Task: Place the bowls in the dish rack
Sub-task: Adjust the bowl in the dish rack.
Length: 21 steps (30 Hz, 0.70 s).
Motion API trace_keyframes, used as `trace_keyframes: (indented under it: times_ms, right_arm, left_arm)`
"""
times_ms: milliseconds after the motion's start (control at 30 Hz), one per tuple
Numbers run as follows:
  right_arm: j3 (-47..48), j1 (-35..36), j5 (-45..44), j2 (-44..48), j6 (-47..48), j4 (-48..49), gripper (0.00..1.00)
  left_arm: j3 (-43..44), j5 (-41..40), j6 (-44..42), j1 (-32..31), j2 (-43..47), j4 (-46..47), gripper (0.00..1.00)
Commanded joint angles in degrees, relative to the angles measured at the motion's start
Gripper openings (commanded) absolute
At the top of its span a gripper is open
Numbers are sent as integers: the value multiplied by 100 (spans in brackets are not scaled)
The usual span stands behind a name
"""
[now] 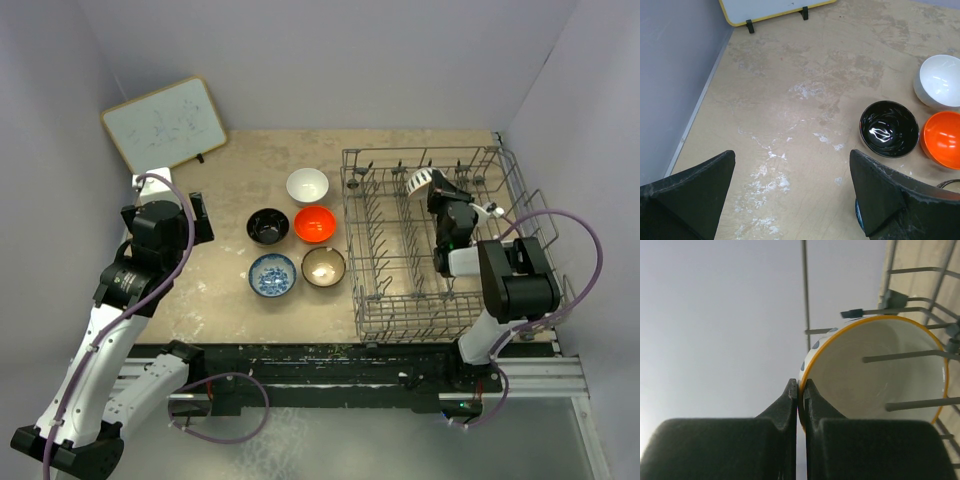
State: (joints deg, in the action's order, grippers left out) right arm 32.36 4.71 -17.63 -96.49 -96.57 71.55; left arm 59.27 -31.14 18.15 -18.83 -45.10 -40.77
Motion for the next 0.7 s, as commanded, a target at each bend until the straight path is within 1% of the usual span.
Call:
trace_keyframes:
  times_ms: [0,233,333,433,567,600,667]
  right_arm:
    - [12,17,387,183,-242,800,0]
    - [-35,-23,358,567,-343,157,0]
    - [-135,-32,453,442,-534,298,0]
    - [-174,-29,577,160,-773,693,0]
    - [-100,-32,693,-125,-731,929,0]
    - [-101,-32,725,-145,-723,901,4]
    - [-140,-32,739,-159,-726,868,8]
  left_arm:
    - [-8,-3,-107,-27,29,266,99]
    - [-8,-9,-106,-23,54,264,99]
    - [-17,19,-94,-24,51,280,99]
    - [2,29,-102,-22,40,275,99]
    - [32,20,-105,-29,45,250,99]
    - [44,6,-106,-26,49,239,99]
    - [46,-6,-103,-24,56,228,99]
